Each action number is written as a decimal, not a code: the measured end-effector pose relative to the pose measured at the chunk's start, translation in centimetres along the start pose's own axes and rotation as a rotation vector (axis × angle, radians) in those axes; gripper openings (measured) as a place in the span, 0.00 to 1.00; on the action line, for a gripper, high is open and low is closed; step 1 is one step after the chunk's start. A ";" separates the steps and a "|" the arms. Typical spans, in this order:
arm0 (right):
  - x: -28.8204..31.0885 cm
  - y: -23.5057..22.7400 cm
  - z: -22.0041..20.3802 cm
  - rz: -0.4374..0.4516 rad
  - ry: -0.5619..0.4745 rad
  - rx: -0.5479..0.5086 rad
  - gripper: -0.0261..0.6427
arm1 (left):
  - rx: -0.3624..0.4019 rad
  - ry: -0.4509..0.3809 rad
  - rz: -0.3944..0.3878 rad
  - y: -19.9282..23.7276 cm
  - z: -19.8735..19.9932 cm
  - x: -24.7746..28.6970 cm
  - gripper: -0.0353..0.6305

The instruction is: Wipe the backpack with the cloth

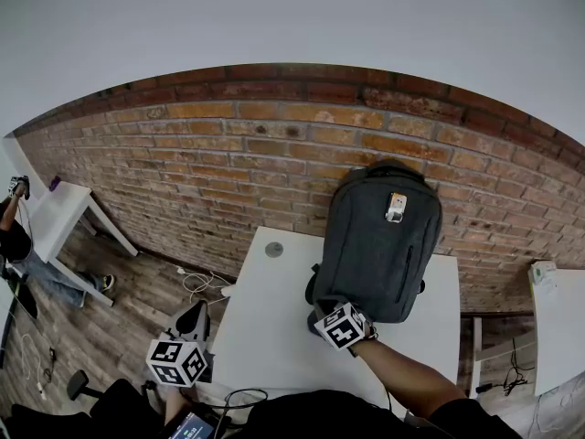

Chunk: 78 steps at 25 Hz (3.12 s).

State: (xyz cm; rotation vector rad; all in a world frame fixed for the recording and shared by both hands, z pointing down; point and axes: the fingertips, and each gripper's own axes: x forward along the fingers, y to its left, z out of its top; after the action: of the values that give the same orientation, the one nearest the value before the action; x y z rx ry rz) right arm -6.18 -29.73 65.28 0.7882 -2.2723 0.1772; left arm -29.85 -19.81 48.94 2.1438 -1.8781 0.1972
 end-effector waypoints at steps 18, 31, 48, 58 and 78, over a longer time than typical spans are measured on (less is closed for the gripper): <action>-1.8 -7.0 10.2 -0.136 -0.145 0.021 0.05 | -0.028 -0.002 -0.002 2.7 -0.7 -0.2 0.05; -6.2 -18.3 23.8 -0.364 -0.258 -0.075 0.05 | -0.049 0.008 0.008 5.6 -1.5 -0.7 0.05; -19.3 -21.2 24.4 -0.471 -0.555 0.192 0.05 | -0.051 0.026 -0.097 4.4 -1.9 2.0 0.05; -29.1 -19.6 18.6 -0.640 -0.620 0.219 0.05 | -0.038 0.072 -0.227 1.1 -2.6 5.6 0.05; -42.6 -7.9 3.1 -0.703 -0.586 0.280 0.05 | 0.031 0.044 -0.354 -9.3 -2.3 2.0 0.05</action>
State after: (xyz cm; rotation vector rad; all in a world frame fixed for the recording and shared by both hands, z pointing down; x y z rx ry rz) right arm 20.45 -16.30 33.66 1.9365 -2.3421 -0.0840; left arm -20.20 -19.96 50.56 2.4254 -1.4482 0.1964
